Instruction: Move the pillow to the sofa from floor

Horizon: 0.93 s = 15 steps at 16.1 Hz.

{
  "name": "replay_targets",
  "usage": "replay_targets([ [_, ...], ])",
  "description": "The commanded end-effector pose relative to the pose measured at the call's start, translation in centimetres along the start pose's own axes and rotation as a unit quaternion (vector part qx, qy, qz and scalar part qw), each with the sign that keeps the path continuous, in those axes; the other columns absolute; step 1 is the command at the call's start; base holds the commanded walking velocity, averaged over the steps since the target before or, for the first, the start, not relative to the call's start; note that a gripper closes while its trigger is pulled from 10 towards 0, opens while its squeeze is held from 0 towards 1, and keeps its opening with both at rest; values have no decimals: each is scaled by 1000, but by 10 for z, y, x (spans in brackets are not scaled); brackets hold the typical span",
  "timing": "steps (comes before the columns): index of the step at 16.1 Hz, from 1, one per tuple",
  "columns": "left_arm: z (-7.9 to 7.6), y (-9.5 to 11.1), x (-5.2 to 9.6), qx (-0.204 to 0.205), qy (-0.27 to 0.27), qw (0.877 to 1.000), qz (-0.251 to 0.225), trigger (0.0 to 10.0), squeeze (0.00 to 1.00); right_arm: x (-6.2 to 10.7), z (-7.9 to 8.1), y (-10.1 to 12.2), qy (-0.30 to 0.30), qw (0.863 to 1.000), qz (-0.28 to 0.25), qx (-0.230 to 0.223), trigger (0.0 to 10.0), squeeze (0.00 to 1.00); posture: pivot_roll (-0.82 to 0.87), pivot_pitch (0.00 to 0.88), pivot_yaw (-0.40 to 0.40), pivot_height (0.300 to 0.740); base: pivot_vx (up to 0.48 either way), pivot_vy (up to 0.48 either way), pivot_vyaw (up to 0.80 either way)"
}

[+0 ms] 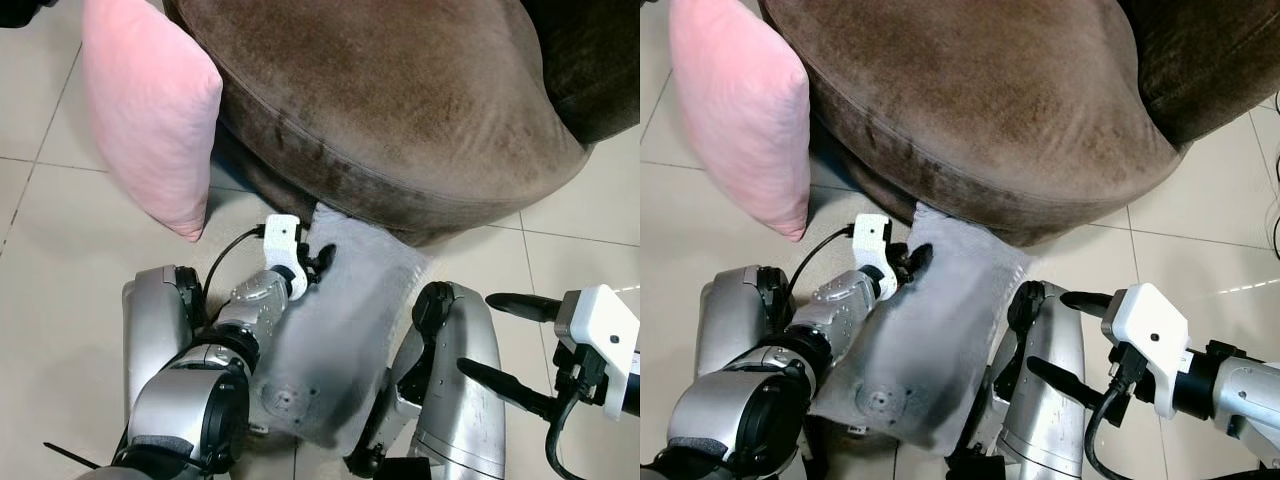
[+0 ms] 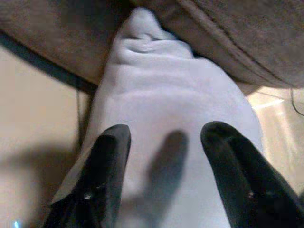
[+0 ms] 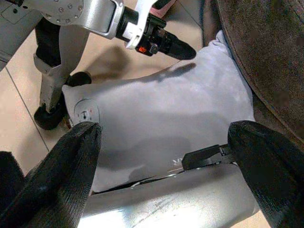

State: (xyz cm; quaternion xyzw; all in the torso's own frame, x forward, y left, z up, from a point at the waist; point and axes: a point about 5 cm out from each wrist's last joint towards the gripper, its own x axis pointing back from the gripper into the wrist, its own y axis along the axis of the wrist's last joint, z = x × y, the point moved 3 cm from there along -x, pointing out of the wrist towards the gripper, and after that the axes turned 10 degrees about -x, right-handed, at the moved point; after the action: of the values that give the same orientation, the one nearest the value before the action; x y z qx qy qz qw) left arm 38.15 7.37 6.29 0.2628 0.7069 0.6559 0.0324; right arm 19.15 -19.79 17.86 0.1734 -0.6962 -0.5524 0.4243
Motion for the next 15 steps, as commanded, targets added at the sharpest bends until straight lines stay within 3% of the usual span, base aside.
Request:
replay_targets([
  [1,-8,-17,1,17,2,1000,21,0,0,4,-1,-4,-1,1000,12,-7,10000,0,-161,386,-226,375,0,0,0],
  [6,-8,-9,-1,50,14,999,4,0,0,5,-2,-2,-2,1000,15,-3,10000,0,-165,385,-230,375,0,0,0],
  [9,-8,-10,-1,38,14,999,13,0,0,5,-1,0,1,1000,14,-1,10000,0,-172,389,-236,375,0,0,0],
  [10,-11,-11,-2,53,5,998,17,10000,0,5,-1,1,2,1000,13,-1,10000,0,-173,390,-238,375,0,0,0],
  [12,-21,-7,-5,101,-14,995,8,10000,0,5,-1,2,2,1000,13,-1,10000,0,-178,391,-239,375,0,0,0],
  [13,-20,-8,-5,105,-10,994,5,10000,1000,5,-1,2,2,1000,12,-1,10000,0,-181,391,-238,375,0,0,0],
  [15,-8,-6,-2,114,6,993,-2,10000,1000,5,-1,2,0,1000,12,-3,10000,0,-177,390,-236,375,0,0,0],
])
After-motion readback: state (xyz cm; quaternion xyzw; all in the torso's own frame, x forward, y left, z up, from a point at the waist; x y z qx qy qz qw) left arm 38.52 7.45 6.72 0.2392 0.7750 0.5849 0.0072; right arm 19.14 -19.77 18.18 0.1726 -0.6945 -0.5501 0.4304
